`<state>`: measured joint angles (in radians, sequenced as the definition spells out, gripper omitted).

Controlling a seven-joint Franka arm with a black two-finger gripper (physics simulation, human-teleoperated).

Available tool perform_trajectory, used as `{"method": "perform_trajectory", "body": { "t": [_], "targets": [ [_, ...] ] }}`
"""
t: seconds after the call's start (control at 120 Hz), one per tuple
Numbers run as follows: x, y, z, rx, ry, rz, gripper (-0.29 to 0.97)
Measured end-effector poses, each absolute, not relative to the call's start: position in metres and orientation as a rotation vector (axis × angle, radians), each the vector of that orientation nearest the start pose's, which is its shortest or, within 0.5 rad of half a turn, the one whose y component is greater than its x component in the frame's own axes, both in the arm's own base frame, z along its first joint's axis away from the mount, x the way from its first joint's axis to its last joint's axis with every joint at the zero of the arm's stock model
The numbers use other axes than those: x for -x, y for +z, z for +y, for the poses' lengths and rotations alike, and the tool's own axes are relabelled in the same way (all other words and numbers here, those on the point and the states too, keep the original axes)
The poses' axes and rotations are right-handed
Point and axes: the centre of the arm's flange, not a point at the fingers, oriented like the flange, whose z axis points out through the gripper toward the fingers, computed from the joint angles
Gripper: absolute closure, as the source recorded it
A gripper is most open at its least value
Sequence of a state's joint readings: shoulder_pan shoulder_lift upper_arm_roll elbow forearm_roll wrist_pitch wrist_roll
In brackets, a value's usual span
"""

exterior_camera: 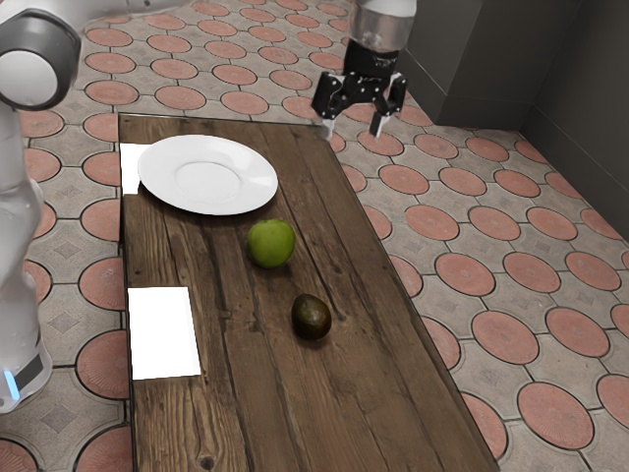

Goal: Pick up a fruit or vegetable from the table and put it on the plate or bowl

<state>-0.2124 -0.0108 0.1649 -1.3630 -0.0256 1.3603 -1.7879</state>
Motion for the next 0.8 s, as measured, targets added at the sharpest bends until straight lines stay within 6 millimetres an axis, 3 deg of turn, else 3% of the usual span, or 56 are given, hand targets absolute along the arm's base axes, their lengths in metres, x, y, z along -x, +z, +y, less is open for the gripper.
{"method": "perform_trajectory", "body": {
  "t": [0.217,0.267,0.342,0.425,0.467,0.533,0.8],
  "targets": [
    [-0.53,0.705,-0.034,-1.737,-0.046,2.581,0.0],
    [-0.541,0.695,-0.036,-1.723,-0.044,2.595,0.0],
    [-0.563,0.672,-0.048,-1.752,-0.052,2.587,0.0],
    [-0.591,0.625,-0.092,-1.873,-0.126,2.526,0.0],
    [-0.601,0.601,-0.104,-1.915,-0.154,2.497,0.0],
    [-0.582,0.566,-0.108,-1.948,-0.196,2.478,0.0],
    [-0.517,0.5,-0.156,-2.012,-0.363,2.295,0.0]
  ]
}}
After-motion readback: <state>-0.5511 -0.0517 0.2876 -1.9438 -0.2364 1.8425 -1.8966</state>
